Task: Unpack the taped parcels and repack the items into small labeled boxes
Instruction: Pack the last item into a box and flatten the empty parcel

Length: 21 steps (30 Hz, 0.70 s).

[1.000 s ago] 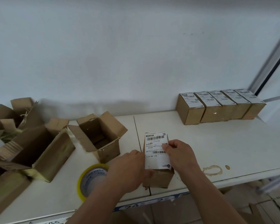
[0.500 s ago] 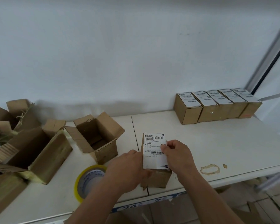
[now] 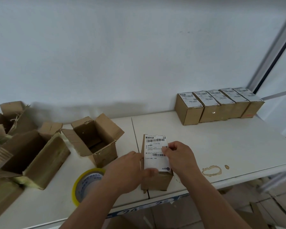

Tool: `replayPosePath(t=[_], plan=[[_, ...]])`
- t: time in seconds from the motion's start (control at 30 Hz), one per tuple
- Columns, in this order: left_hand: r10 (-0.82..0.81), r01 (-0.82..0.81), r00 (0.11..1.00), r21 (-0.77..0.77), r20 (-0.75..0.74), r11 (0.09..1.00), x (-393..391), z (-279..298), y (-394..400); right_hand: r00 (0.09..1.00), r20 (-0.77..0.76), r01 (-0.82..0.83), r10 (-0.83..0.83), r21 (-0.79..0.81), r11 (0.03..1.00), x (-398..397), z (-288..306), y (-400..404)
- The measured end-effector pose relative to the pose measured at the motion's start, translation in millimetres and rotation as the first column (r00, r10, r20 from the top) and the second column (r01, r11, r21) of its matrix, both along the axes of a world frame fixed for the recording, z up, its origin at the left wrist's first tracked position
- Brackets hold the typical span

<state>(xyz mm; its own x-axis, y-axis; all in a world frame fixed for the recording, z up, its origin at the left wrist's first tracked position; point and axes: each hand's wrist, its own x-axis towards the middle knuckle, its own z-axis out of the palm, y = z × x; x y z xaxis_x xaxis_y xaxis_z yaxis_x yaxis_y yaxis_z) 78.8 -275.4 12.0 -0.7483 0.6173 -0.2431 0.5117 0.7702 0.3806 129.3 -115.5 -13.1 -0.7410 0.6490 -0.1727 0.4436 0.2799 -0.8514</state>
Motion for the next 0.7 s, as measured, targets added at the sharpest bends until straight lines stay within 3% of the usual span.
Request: replayPosePath(t=[0.2,0.7], plan=[[0.004,-0.002,0.998,0.024,-0.07,1.0,1,-5,1,1.0,0.009,-0.005,0.005,0.017,1.0,0,-1,-1],[0.038,-0.037,0.999,0.022,-0.033,0.999,-3,-13,3,1.0,-0.01,0.013,-0.014,-0.051,0.999,-2,-3,0]])
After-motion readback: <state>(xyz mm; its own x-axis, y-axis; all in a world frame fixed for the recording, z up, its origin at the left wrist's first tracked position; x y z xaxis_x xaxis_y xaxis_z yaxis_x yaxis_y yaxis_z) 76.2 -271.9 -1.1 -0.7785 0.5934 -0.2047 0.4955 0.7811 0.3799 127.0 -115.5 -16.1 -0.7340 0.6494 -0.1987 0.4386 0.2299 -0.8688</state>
